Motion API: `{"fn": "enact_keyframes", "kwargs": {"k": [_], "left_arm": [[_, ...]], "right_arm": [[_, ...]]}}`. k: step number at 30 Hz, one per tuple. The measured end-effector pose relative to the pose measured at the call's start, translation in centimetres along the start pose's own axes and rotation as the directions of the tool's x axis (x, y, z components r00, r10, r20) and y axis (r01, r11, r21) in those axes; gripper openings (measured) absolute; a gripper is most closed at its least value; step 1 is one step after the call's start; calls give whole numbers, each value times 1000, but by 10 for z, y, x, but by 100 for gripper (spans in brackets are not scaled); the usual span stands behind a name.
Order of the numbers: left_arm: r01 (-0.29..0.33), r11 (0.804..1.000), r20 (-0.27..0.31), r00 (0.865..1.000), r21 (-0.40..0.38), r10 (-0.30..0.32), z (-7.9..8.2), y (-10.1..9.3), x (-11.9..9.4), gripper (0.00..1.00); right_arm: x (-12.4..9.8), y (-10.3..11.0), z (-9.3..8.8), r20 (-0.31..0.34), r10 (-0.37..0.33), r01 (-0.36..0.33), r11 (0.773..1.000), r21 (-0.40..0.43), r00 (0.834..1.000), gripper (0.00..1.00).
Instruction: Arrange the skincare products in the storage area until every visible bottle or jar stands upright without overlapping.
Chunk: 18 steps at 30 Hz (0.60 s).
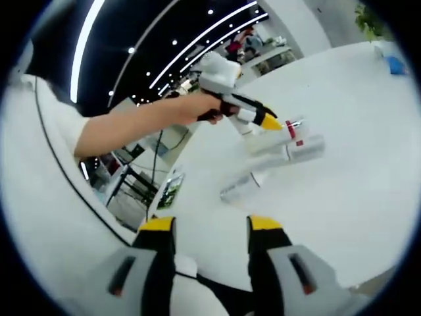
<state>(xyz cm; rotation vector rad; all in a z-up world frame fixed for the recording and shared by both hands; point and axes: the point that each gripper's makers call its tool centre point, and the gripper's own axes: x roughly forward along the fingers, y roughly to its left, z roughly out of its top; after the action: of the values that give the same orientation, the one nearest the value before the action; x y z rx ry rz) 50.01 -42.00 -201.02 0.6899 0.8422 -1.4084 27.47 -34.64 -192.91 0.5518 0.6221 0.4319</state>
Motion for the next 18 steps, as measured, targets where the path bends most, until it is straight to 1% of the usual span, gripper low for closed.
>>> {"fn": "enact_keyframes", "kwargs": {"k": [1, 2, 3, 4, 5, 6, 7, 9, 12, 13, 15, 18], "left_arm": [[-9, 1000, -4, 1000, -7, 9, -2, 2, 3, 38], [-21, 1000, -16, 1000, 3, 21, -5, 5, 6, 38], [-38, 999, -42, 998, 11, 39, -10, 9, 7, 38], [-59, 998, -87, 994, 18, 61, -18, 12, 8, 38], [-51, 999, -81, 995, 12, 52, -19, 12, 12, 38], [-46, 999, -88, 995, 10, 46, -21, 11, 14, 38], [-41, 999, -98, 994, 6, 42, -23, 11, 16, 38], [-43, 999, -136, 990, 26, 46, -31, 10, 18, 38], [-45, 997, -159, 986, 61, 54, -37, 12, 24, 37], [-41, 998, -164, 985, 50, 49, -39, 12, 26, 34], [-56, 998, -156, 986, 29, 60, -40, 16, 27, 32], [-59, 998, -154, 986, 36, 64, -39, 16, 26, 31]], "right_arm": [[-1, -1, 0, 0, -3, 3, 1000, 1, 1000, 41], [-3, -2, 0, 0, -6, 6, 1000, 3, 1000, 41], [-4, -3, 0, 1, -9, 9, 1000, 5, 1000, 41], [-7, -6, -1, 3, -17, 17, 1000, 11, 1000, 41], [-9, -8, -1, 4, -20, 20, 1000, 15, 1000, 41], [-10, -9, -2, 5, -23, 23, 1000, 18, 1000, 41], [-12, -11, -2, 4, -27, 27, 999, 23, 1000, 41], [-13, -12, -4, 1, -30, 30, 999, 25, 1000, 41], [-15, -15, -3, 0, -32, 32, 999, 28, 1000, 41], [-16, -16, -1, 3, -32, 32, 999, 29, 999, 41], [-17, -17, 0, 4, -31, 31, 999, 29, 1000, 41], [-21, -21, 1, 5, -35, 35, 999, 29, 999, 41]]}}
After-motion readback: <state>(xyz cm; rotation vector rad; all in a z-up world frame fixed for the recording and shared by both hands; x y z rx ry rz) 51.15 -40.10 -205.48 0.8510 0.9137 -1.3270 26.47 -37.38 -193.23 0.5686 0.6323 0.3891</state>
